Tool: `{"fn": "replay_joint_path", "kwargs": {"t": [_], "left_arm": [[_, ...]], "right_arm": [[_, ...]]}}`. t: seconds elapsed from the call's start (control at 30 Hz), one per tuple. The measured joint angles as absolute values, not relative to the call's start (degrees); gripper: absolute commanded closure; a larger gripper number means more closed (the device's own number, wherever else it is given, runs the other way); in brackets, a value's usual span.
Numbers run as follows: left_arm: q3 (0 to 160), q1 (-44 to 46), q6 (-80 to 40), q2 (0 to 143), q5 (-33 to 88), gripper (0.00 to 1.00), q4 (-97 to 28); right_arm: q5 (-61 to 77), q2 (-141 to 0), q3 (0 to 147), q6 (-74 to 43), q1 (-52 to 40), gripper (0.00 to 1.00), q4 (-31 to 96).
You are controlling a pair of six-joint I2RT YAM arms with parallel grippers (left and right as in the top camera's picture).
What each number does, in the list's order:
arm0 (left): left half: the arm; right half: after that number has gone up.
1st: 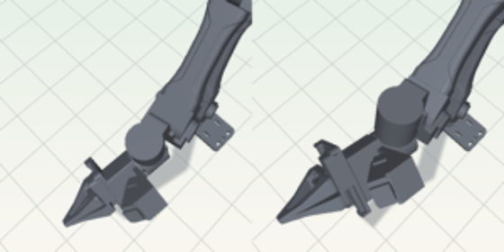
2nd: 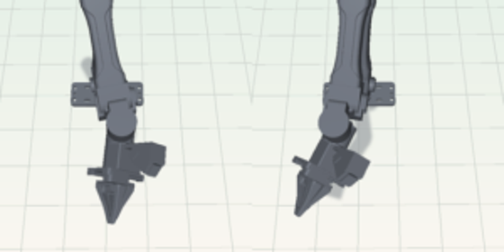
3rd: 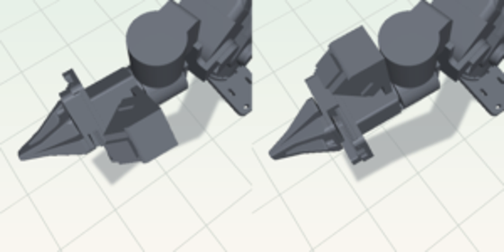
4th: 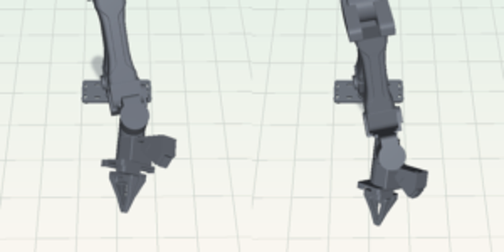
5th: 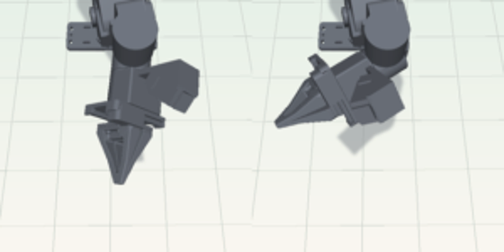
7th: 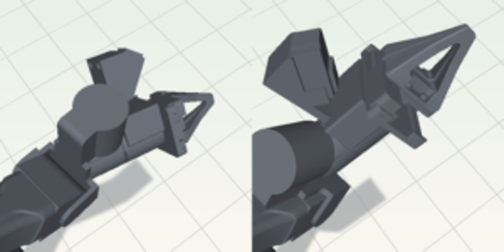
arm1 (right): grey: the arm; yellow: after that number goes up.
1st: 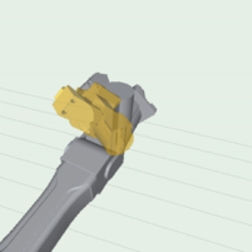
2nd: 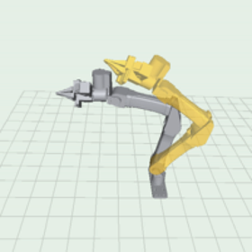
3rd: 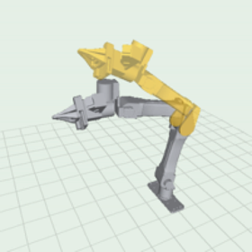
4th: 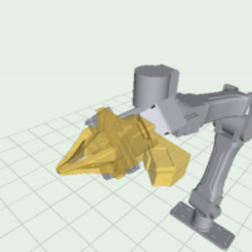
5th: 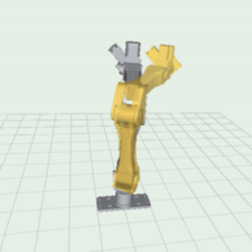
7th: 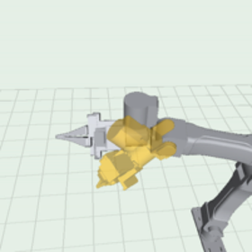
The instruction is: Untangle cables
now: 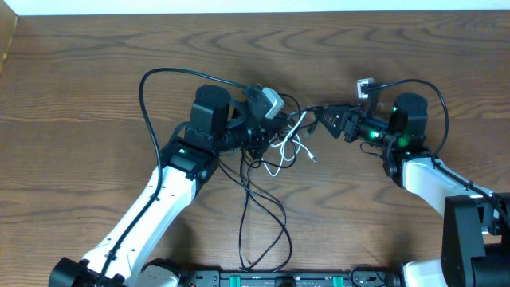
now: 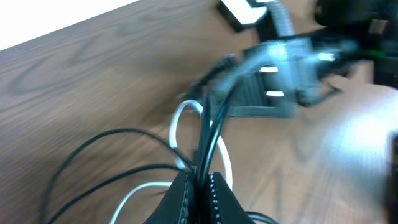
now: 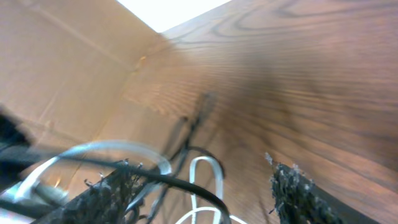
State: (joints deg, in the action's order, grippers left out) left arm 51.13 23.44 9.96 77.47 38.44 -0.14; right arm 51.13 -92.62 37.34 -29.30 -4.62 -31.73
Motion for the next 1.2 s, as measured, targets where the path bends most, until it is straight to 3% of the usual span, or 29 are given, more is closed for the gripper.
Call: {"fn": "replay_joint_path", "kwargs": {"t": [0.2,0.4,0.67,1.07,1.2], "left_arm": [[51.1,23.4,3.0,77.5,27.5,0.92,-0.2],[51.1,23.4,-0.7,77.5,22.2,0.92,-0.2],[51.1,23.4,-2.8,77.5,20.6,0.92,-0.2],[51.1,23.4,-5.1,77.5,22.0,0.92,0.4],[51.1,23.5,-5.8,77.5,25.0,0.92,2.5]], "right_arm": [[54.8,-92.6,37.4,-29.2,-4.6,0.15,-32.4],[55.3,-92.6,37.3,-29.3,-4.6,0.12,-32.0],[58.9,-92.6,37.3,-28.7,-4.6,0.14,-36.1],[66.9,-92.6,37.3,-26.6,-8.3,0.03,-44.7],[64.1,-92.6,37.3,-26.5,-10.2,0.1,-44.6]]}}
